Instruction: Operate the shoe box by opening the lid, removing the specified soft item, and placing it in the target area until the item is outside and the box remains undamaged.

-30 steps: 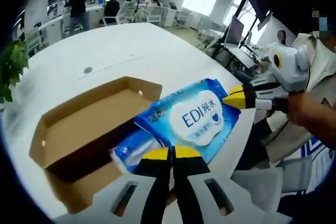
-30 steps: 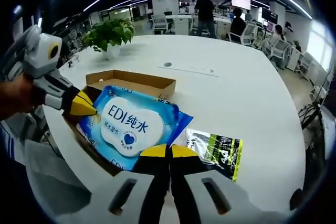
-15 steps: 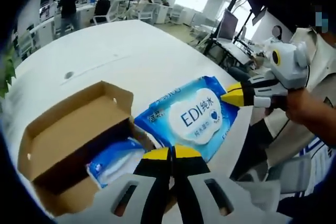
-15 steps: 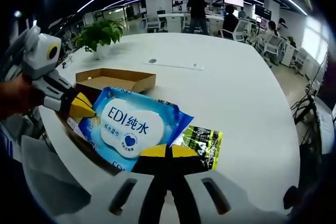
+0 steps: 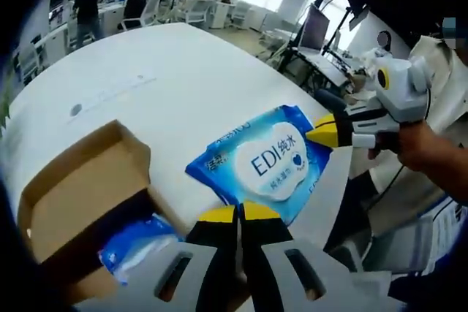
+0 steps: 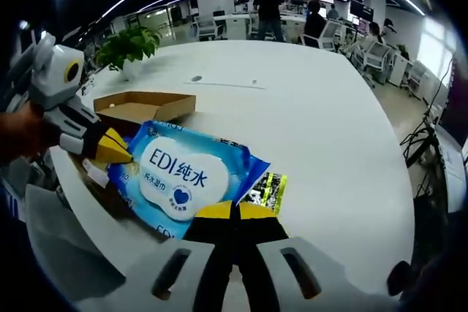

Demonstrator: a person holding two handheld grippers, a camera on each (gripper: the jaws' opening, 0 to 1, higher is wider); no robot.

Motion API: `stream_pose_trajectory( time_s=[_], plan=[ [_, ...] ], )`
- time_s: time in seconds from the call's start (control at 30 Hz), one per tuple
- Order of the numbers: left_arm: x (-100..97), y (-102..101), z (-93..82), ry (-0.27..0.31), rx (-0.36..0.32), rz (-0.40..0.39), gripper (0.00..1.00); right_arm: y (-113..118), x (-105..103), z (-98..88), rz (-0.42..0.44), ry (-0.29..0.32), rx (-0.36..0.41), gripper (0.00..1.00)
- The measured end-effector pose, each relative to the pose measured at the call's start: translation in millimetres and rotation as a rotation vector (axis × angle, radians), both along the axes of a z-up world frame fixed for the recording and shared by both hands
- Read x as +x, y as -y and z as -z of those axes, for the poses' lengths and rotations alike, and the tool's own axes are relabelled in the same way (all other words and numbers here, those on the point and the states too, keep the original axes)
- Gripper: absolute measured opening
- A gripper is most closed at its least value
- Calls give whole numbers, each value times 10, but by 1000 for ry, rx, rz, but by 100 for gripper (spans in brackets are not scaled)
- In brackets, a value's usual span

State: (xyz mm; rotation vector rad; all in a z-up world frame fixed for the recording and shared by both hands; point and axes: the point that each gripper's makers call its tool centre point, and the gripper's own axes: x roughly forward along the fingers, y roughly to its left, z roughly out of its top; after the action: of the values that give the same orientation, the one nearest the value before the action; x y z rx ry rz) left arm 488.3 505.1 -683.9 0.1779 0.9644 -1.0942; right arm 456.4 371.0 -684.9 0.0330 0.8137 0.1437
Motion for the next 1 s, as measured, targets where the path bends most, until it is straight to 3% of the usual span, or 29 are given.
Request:
stream_pose_trajectory(
  time_s=[1.0],
  plan=[
    [85, 306, 374, -21, 51, 18, 0, 299, 124, 352, -6, -48, 1, 0]
  ],
)
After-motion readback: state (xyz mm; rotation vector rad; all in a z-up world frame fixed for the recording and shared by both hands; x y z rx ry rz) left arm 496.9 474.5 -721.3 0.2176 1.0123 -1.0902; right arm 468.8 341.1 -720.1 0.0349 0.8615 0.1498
